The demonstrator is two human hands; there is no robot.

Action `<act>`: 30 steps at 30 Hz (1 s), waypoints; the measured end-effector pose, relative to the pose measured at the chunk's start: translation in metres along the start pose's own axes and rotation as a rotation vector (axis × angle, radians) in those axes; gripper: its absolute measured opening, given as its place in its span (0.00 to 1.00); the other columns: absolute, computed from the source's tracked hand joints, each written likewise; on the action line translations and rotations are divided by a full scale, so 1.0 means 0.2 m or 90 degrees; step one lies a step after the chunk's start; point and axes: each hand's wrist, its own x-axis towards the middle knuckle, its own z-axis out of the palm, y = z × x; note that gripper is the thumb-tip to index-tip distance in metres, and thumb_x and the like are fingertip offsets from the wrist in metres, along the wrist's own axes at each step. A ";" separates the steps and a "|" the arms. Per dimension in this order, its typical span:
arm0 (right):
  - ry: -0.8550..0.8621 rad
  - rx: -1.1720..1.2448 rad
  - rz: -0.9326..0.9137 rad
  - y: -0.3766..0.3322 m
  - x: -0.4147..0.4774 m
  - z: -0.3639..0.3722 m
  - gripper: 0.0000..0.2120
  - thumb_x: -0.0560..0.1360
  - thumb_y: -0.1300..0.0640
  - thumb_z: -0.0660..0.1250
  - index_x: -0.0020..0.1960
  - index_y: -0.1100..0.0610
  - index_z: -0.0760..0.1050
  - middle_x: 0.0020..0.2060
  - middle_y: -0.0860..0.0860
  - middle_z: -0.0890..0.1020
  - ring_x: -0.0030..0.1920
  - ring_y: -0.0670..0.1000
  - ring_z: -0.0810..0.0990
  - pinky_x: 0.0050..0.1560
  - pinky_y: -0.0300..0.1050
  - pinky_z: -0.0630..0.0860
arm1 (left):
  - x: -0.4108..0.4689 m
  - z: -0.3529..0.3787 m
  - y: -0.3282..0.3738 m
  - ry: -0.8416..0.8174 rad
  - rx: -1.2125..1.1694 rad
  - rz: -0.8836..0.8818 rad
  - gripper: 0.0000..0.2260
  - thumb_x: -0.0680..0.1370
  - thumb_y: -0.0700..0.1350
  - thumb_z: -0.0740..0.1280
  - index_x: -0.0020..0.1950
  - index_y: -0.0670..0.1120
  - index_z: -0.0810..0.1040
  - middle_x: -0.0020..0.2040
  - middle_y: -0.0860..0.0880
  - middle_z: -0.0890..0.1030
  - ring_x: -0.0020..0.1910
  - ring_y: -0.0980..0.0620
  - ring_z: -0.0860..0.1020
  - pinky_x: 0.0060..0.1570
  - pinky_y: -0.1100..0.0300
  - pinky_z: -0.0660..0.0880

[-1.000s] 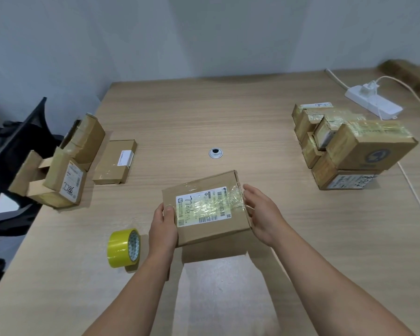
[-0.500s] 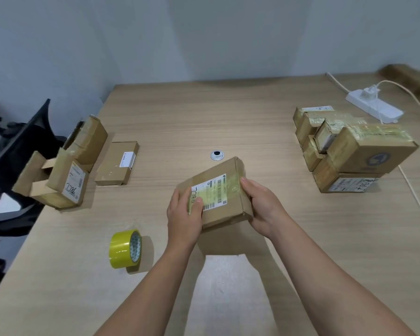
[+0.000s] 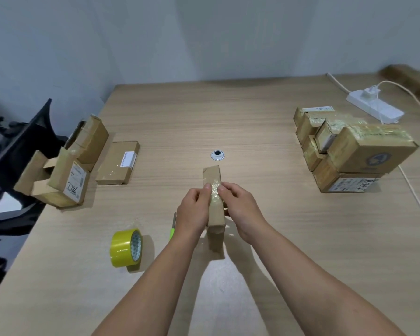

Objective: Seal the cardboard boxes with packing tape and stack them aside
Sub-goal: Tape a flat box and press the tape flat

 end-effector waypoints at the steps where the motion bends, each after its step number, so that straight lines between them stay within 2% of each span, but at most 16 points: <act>1: 0.005 -0.014 0.003 0.02 0.00 0.01 0.09 0.79 0.50 0.67 0.57 0.48 0.82 0.49 0.47 0.86 0.51 0.51 0.85 0.58 0.57 0.81 | 0.00 0.00 0.00 0.007 0.014 -0.001 0.17 0.79 0.61 0.63 0.42 0.50 0.78 0.39 0.54 0.81 0.42 0.51 0.79 0.43 0.53 0.73; 3: 0.008 -0.027 0.010 0.04 0.00 0.02 0.10 0.76 0.46 0.67 0.55 0.45 0.81 0.49 0.45 0.86 0.52 0.49 0.85 0.59 0.57 0.80 | -0.01 0.00 -0.01 0.012 0.054 0.005 0.15 0.79 0.60 0.64 0.41 0.50 0.77 0.37 0.55 0.80 0.40 0.53 0.78 0.41 0.55 0.70; 5: 0.016 -0.035 0.014 0.05 -0.02 0.02 0.08 0.76 0.46 0.67 0.53 0.43 0.80 0.49 0.45 0.85 0.52 0.48 0.84 0.59 0.57 0.80 | -0.01 -0.01 -0.03 0.006 0.097 0.007 0.14 0.78 0.60 0.65 0.42 0.51 0.80 0.38 0.55 0.82 0.42 0.52 0.80 0.42 0.54 0.73; 7: 0.023 -0.055 0.005 0.05 -0.02 0.02 0.10 0.74 0.44 0.67 0.53 0.44 0.81 0.49 0.44 0.85 0.52 0.48 0.84 0.58 0.56 0.81 | 0.00 -0.02 -0.05 -0.001 0.119 0.016 0.14 0.77 0.59 0.64 0.42 0.51 0.81 0.37 0.54 0.83 0.42 0.51 0.81 0.43 0.53 0.75; 10: 0.021 -0.097 -0.016 0.04 -0.03 0.01 0.16 0.71 0.41 0.65 0.54 0.46 0.81 0.49 0.44 0.84 0.52 0.48 0.84 0.58 0.56 0.81 | 0.01 -0.03 -0.02 -0.011 0.124 0.020 0.16 0.78 0.54 0.65 0.33 0.48 0.79 0.29 0.54 0.78 0.35 0.49 0.76 0.36 0.57 0.70; 12: 0.016 -0.102 -0.006 0.03 -0.02 0.01 0.18 0.70 0.40 0.64 0.54 0.47 0.82 0.48 0.44 0.85 0.51 0.49 0.84 0.57 0.57 0.81 | 0.01 -0.02 -0.01 -0.016 0.108 0.005 0.20 0.79 0.48 0.66 0.26 0.50 0.76 0.24 0.56 0.73 0.31 0.52 0.71 0.32 0.58 0.65; 14: 0.008 -0.085 0.021 0.03 -0.01 0.01 0.14 0.74 0.43 0.63 0.53 0.48 0.83 0.48 0.46 0.86 0.52 0.51 0.84 0.55 0.55 0.82 | 0.02 -0.03 -0.01 -0.029 0.083 -0.014 0.22 0.78 0.45 0.65 0.23 0.52 0.75 0.22 0.57 0.71 0.28 0.55 0.69 0.32 0.59 0.63; 17: 0.001 -0.049 0.050 0.05 0.00 0.00 0.13 0.81 0.50 0.60 0.52 0.51 0.83 0.49 0.49 0.85 0.53 0.50 0.83 0.50 0.48 0.83 | 0.03 -0.03 -0.02 -0.033 0.044 -0.031 0.21 0.77 0.43 0.64 0.23 0.50 0.73 0.23 0.56 0.70 0.28 0.54 0.68 0.34 0.58 0.63; 20: -0.011 -0.061 0.037 0.06 0.00 0.00 0.13 0.81 0.51 0.61 0.58 0.49 0.83 0.50 0.47 0.85 0.53 0.48 0.82 0.47 0.43 0.81 | 0.04 -0.04 -0.01 -0.028 0.028 -0.039 0.18 0.76 0.42 0.64 0.24 0.49 0.71 0.25 0.54 0.69 0.30 0.51 0.66 0.34 0.57 0.62; 23: -0.016 -0.098 0.022 0.05 -0.01 0.01 0.17 0.76 0.45 0.63 0.61 0.46 0.82 0.50 0.43 0.85 0.52 0.46 0.83 0.54 0.49 0.82 | 0.04 -0.03 -0.02 -0.027 0.021 -0.041 0.14 0.75 0.43 0.63 0.28 0.49 0.70 0.28 0.51 0.69 0.32 0.49 0.66 0.36 0.55 0.62; 26: -0.030 -0.120 0.011 0.05 -0.02 0.01 0.25 0.70 0.39 0.64 0.65 0.41 0.79 0.53 0.38 0.84 0.55 0.42 0.82 0.61 0.51 0.79 | 0.04 -0.04 -0.02 -0.035 0.014 -0.054 0.13 0.72 0.48 0.63 0.28 0.49 0.75 0.28 0.52 0.74 0.33 0.48 0.70 0.38 0.54 0.65; 28: -0.056 -0.097 0.011 0.06 -0.03 0.00 0.20 0.75 0.43 0.64 0.66 0.41 0.79 0.54 0.38 0.85 0.56 0.41 0.82 0.62 0.49 0.78 | 0.04 -0.04 -0.02 -0.040 0.000 -0.065 0.13 0.72 0.50 0.62 0.28 0.51 0.77 0.29 0.52 0.77 0.35 0.48 0.73 0.40 0.53 0.67; 30: -0.077 -0.045 0.025 0.07 -0.03 -0.01 0.16 0.83 0.51 0.61 0.68 0.44 0.78 0.57 0.41 0.84 0.57 0.40 0.81 0.61 0.45 0.79 | 0.05 -0.05 -0.03 -0.042 -0.019 -0.071 0.14 0.73 0.51 0.62 0.27 0.51 0.77 0.31 0.51 0.78 0.35 0.48 0.74 0.40 0.52 0.68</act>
